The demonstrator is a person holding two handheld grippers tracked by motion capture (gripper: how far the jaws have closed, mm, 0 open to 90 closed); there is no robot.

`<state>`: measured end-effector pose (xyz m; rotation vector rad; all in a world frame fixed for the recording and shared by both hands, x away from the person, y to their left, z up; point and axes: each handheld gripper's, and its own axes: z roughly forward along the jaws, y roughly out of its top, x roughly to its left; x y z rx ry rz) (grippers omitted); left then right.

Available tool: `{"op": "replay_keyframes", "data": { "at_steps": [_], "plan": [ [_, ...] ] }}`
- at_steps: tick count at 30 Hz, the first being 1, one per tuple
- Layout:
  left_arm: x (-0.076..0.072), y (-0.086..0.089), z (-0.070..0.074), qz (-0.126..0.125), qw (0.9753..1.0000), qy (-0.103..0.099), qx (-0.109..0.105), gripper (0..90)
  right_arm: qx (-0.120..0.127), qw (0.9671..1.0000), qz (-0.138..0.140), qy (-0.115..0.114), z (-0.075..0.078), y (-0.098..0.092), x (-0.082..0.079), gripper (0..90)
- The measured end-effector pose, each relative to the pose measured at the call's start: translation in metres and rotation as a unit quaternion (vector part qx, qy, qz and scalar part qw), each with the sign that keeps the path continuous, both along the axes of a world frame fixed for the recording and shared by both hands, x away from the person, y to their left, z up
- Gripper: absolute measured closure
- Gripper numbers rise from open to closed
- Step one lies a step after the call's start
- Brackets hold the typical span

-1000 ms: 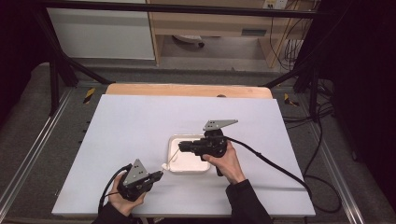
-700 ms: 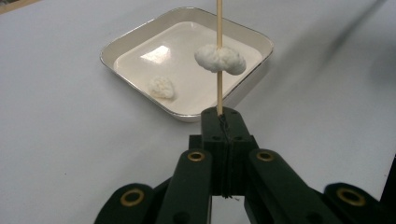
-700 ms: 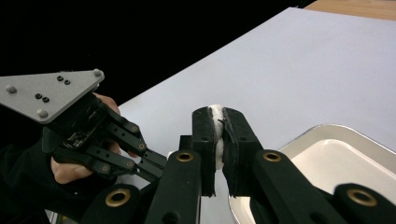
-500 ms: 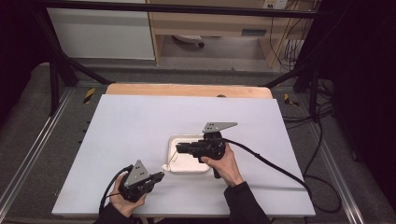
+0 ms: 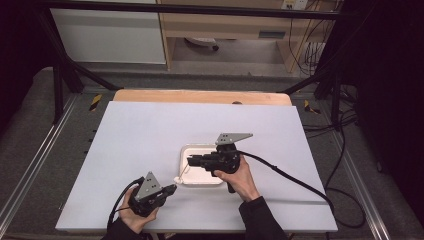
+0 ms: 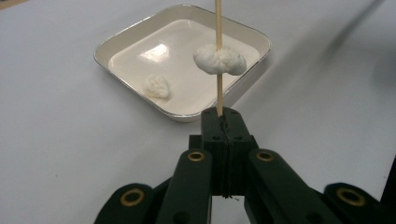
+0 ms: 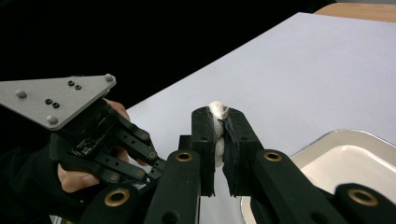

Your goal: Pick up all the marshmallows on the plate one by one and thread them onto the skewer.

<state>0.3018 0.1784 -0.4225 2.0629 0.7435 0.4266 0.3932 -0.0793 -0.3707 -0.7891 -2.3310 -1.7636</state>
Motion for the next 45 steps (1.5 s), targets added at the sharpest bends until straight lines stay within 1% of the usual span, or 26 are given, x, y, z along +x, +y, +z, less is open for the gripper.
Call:
{"op": "replay_keyframes", "data": {
  "at_steps": [1, 5, 14, 16, 17, 18, 19, 20, 21, 22, 24, 26, 29, 32, 34, 37, 38, 40, 43, 45],
  "plan": [
    [0.0, 0.0, 0.0, 0.0, 1.0, 0.0, 0.001, 89.4, 0.002, 1.0, 0.001, 0.0, 0.0, 0.0, 0.0, 84.2],
    [0.0, 0.0, 0.0, 0.0, 1.0, 0.001, 0.002, 89.4, -0.003, 1.0, 0.001, 0.0, -0.001, 0.0, -0.001, 84.2],
    [0.0, 0.0, 0.0, -0.001, 1.0, 0.0, 0.004, 89.4, -0.002, 1.0, 0.004, 0.002, -0.004, 0.002, -0.002, 84.1],
    [0.0, 0.0, 0.001, 0.0, 1.0, -0.001, 0.003, 89.4, -0.004, 1.0, 0.005, 0.004, -0.005, 0.003, -0.002, 84.1],
    [0.0, 0.001, 0.003, -0.002, 1.0, -0.004, -0.008, 89.4, -0.005, 1.0, 0.007, 0.004, -0.005, 0.003, -0.002, 84.0],
    [0.001, 0.0, 0.008, -0.002, 0.9998, -0.01, -0.02, 89.4, -0.016, 0.9997, 0.017, 0.01, -0.007, 0.005, -0.002, 83.8],
    [0.001, -0.002, 0.012, 0.002, 0.9997, -0.024, -0.006, 89.4, -0.032, 0.9988, 0.032, 0.019, -0.013, 0.01, -0.003, 83.6],
    [0.001, -0.002, 0.011, 0.002, 0.9997, -0.022, -0.003, 89.4, -0.027, 0.9989, 0.034, 0.019, -0.017, 0.014, -0.005, 83.7],
    [0.002, 0.001, 0.008, 0.002, 0.9998, -0.006, -0.019, 89.4, -0.017, 0.9991, 0.034, 0.016, -0.02, 0.016, -0.005, 83.7],
    [0.002, 0.002, 0.006, 0.0, 0.9999, 0.0, -0.017, 89.4, -0.017, 0.999, 0.035, 0.019, -0.021, 0.017, -0.005, 83.6],
    [0.001, 0.003, 0.005, 0.003, 0.9999, 0.003, -0.013, 89.3, -0.025, 0.9988, 0.036, 0.022, -0.025, 0.019, -0.006, 83.2],
    [0.002, 0.002, 0.005, 0.004, 0.9998, 0.004, -0.018, 89.3, -0.025, 0.9989, 0.032, 0.024, -0.026, 0.019, -0.006, 82.9],
    [0.004, 0.0, 0.004, 0.008, 0.9996, 0.002, -0.027, 89.1, -0.027, 0.9992, 0.02, 0.019, -0.023, 0.018, -0.006, 80.9],
    [0.006, 0.003, 0.002, 0.014, 0.9995, 0.007, -0.027, 89.0, -0.03, 0.9995, 0.002, 0.009, -0.018, 0.015, -0.006, 71.0],
    [0.008, 0.007, 0.001, 0.018, 0.9991, 0.015, -0.036, 89.0, -0.033, 0.9994, -0.012, -0.003, -0.014, 0.01, -0.006, 64.6],
    [0.008, 0.013, 0.002, 0.026, 0.9984, 0.018, -0.046, 88.9, -0.041, 0.9983, -0.037, -0.018, -0.01, 0.001, -0.005, 50.0],
    [0.009, 0.014, 0.002, 0.028, 0.9982, 0.021, -0.049, 88.9, -0.046, 0.9975, -0.047, -0.025, -0.01, -0.002, -0.004, 45.1],
    [0.01, 0.017, 0.001, 0.032, 0.9978, 0.025, -0.052, 88.9, -0.065, 0.9947, -0.069, -0.04, -0.011, -0.008, -0.003, 34.3],
    [0.011, 0.02, 0.001, 0.035, 0.9974, 0.029, -0.057, 88.8, -0.089, 0.9908, -0.086, -0.054, -0.015, -0.016, -0.001, 22.7],
    [0.011, 0.022, 0.001, 0.036, 0.9973, 0.029, -0.058, 88.8, -0.114, 0.9873, -0.092, -0.061, -0.018, -0.019, 0.0, 15.4]
  ]
}}
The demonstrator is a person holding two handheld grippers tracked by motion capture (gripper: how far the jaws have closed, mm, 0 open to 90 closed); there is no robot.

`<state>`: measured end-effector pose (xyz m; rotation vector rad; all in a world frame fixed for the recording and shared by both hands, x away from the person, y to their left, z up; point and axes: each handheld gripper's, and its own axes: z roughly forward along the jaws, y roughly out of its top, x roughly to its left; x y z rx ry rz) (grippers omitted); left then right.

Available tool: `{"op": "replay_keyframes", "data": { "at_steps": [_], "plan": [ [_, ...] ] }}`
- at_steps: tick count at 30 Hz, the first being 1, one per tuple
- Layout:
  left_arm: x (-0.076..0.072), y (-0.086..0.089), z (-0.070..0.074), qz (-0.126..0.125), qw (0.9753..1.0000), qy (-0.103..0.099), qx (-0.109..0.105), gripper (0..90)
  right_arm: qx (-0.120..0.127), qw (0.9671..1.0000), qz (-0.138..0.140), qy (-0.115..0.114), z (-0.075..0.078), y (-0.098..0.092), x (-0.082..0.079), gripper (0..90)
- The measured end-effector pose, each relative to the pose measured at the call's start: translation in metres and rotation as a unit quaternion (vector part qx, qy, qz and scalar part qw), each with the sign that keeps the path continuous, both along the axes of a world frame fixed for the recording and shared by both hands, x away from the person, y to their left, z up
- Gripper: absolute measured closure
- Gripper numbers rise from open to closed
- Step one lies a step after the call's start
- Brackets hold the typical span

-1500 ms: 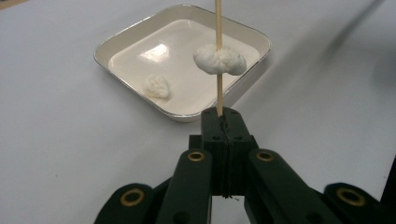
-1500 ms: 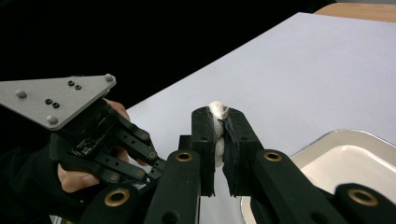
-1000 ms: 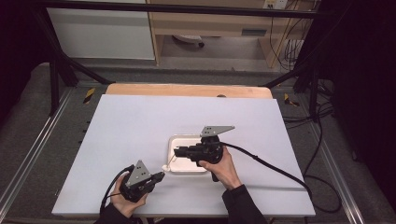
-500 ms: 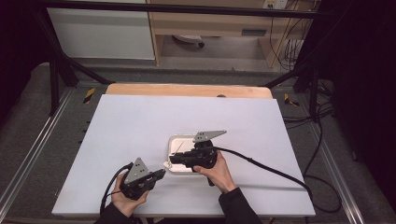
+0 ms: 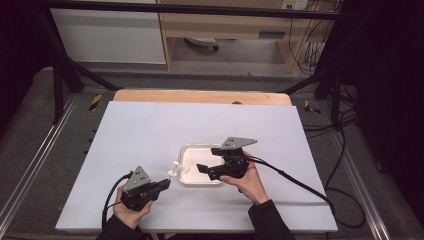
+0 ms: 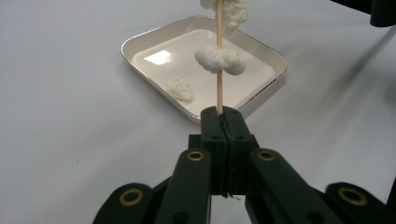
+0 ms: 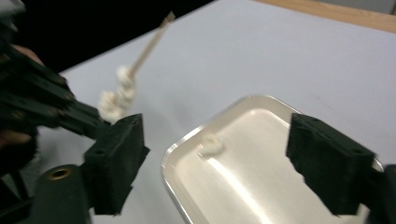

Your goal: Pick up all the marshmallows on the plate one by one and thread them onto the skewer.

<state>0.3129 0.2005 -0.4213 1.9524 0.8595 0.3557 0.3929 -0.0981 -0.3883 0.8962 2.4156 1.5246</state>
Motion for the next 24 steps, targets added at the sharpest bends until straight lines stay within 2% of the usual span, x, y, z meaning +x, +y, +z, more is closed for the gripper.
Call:
{"op": "replay_keyframes", "data": {
  "at_steps": [1, 3, 6, 14, 24],
  "plan": [
    [0.0, 0.001, 0.0, 0.001, 1.0, 0.0, 0.0, 88.8, -0.012, 0.9999, -0.004, -0.001, -0.002, -0.001, 0.001, 10.8],
    [0.001, 0.004, 0.0, 0.004, 1.0, 0.001, -0.002, 88.8, -0.034, 0.9994, -0.01, 0.003, -0.005, -0.002, 0.002, 8.3],
    [0.001, 0.008, 0.001, 0.01, 0.9999, 0.0, -0.005, 88.7, -0.051, 0.9986, -0.016, 0.004, -0.009, -0.002, 0.004, 5.1],
    [0.004, 0.016, 0.001, 0.021, 0.9998, 0.003, -0.002, 88.8, -0.055, 0.9976, -0.042, 0.001, -0.012, 0.005, 0.009, 3.7],
    [0.005, 0.019, 0.002, 0.024, 0.9997, 0.0, -0.004, 88.8, -0.087, 0.9956, -0.034, 0.009, -0.017, 0.034, 0.018, 0.9]
  ]
}}
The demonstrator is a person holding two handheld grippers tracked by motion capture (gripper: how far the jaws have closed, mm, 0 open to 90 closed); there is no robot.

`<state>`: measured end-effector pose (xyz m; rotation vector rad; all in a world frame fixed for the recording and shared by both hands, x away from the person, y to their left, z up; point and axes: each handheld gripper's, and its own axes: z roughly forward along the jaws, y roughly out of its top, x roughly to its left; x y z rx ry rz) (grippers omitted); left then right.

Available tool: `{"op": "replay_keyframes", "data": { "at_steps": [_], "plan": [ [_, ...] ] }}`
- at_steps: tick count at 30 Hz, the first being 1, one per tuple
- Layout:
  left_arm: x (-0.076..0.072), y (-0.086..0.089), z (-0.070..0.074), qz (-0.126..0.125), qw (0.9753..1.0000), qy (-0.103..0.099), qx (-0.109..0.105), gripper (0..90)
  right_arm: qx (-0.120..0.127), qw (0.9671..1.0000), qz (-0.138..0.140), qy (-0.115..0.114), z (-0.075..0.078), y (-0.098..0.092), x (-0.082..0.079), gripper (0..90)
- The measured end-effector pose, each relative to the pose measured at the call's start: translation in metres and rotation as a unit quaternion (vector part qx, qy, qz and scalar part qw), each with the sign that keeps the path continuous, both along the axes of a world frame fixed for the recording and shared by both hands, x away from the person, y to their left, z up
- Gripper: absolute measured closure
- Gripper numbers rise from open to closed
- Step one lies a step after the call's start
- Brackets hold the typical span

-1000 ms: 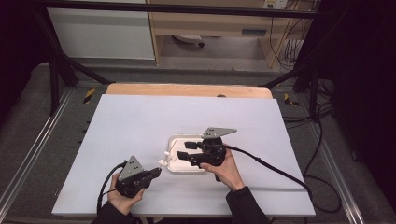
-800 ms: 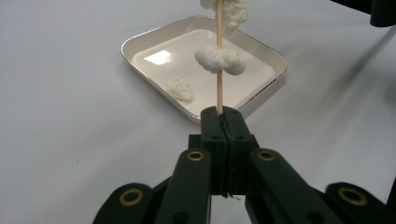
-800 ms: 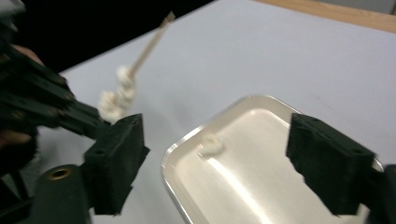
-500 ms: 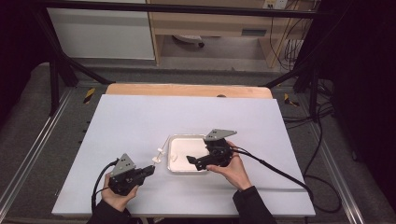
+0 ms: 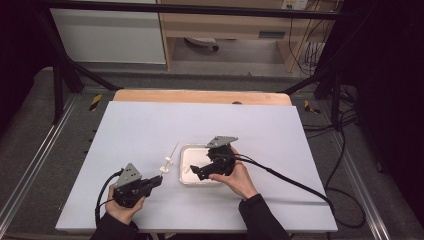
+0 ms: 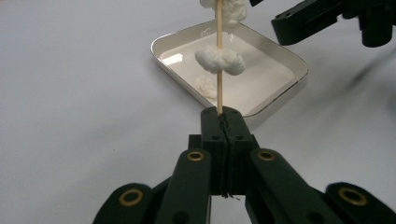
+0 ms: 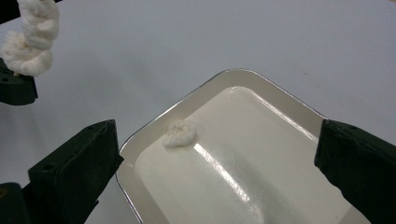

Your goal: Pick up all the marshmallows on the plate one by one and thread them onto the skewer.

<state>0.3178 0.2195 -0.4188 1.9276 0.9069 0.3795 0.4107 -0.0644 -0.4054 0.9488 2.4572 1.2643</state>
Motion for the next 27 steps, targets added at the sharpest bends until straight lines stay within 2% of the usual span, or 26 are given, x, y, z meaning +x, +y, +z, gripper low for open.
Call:
{"op": "replay_keyframes", "data": {
  "at_steps": [3, 7, 12, 15, 20, 27],
  "plan": [
    [0.0, 0.0, 0.0, 0.0, 1.0, 0.0, -0.001, 88.8, 0.002, 1.0, 0.001, 0.006, -0.005, 0.007, 0.004, 0.9],
    [0.0, 0.0, 0.0, -0.001, 1.0, 0.0, 0.0, 88.8, -0.019, 0.9997, 0.004, 0.014, -0.011, 0.017, 0.008, 3.7],
    [0.0, -0.001, 0.0, -0.002, 1.0, 0.001, 0.0, 88.8, -0.033, 0.9993, 0.005, 0.016, -0.019, 0.03, 0.014, 10.3],
    [0.0, -0.001, -0.001, -0.002, 1.0, 0.001, 0.0, 88.8, -0.03, 0.9994, 0.01, 0.014, -0.024, 0.036, 0.017, 17.0],
    [0.0, -0.001, -0.001, -0.002, 1.0, 0.001, 0.002, 88.8, -0.044, 0.9989, 0.014, 0.008, -0.032, 0.042, 0.018, 28.9],
    [0.0, -0.001, -0.001, -0.002, 1.0, 0.001, 0.002, 88.8, -0.051, 0.9981, 0.032, 0.015, -0.039, 0.05, 0.019, 39.0]
  ]
}}
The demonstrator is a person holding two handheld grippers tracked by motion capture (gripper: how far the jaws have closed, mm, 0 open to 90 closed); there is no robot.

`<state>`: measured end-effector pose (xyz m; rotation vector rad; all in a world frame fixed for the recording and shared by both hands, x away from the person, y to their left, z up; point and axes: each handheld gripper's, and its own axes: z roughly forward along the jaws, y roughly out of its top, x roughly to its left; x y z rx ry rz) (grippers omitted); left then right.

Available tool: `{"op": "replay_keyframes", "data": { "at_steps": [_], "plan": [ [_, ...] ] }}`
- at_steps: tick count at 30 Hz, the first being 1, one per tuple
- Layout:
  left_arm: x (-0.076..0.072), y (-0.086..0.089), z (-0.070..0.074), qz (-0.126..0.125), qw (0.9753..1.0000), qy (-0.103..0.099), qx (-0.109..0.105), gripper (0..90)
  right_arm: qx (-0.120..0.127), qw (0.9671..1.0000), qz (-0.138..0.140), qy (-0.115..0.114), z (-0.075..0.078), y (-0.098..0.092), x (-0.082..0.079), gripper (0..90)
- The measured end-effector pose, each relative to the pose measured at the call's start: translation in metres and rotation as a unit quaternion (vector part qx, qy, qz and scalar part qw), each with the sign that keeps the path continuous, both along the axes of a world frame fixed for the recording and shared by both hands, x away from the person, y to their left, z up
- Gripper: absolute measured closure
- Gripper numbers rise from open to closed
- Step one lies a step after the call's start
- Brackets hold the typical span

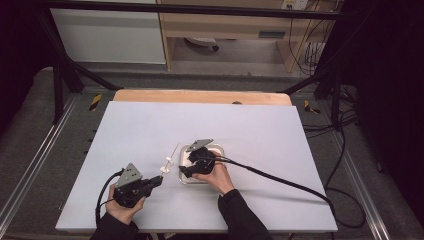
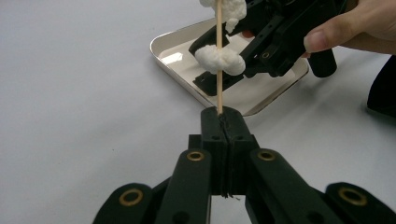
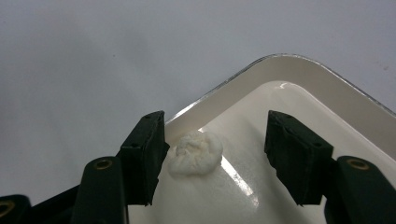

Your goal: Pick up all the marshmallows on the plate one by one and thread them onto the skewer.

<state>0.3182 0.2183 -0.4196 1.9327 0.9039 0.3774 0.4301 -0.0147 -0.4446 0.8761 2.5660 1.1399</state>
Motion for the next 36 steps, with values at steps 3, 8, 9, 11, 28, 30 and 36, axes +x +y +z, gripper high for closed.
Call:
{"op": "replay_keyframes", "data": {
  "at_steps": [3, 8, 9, 11, 28, 30, 36],
  "plan": [
    [0.0, 0.0, 0.0, -0.001, 1.0, 0.0, 0.001, 88.8, -0.005, 1.0, 0.004, 0.005, -0.002, 0.0, 0.001, 44.2],
    [0.0, -0.001, 0.0, -0.001, 1.0, 0.0, 0.004, 88.8, -0.007, 0.9999, 0.011, 0.005, -0.004, 0.001, 0.0, 51.5],
    [0.0, -0.001, 0.0, -0.001, 1.0, 0.0, 0.004, 88.8, -0.009, 0.9999, 0.015, 0.001, -0.004, 0.001, 0.0, 53.4],
    [0.0, -0.002, 0.0, 0.0, 1.0, 0.0, 0.005, 88.8, -0.009, 0.9997, 0.021, 0.0, -0.004, 0.001, 0.0, 57.6],
    [-0.001, -0.002, -0.001, 0.0, 1.0, 0.005, 0.003, 88.9, 0.011, 0.9998, 0.016, 0.009, 0.011, -0.005, -0.002, 73.3],
    [-0.001, -0.002, -0.001, -0.002, 1.0, 0.005, 0.003, 88.9, 0.018, 0.9997, 0.017, 0.005, 0.018, -0.008, -0.003, 73.5],
    [-0.002, -0.003, 0.0, -0.005, 1.0, 0.003, 0.004, 88.9, 0.039, 0.999, 0.02, -0.003, 0.034, -0.016, -0.007, 73.8]
  ]
}}
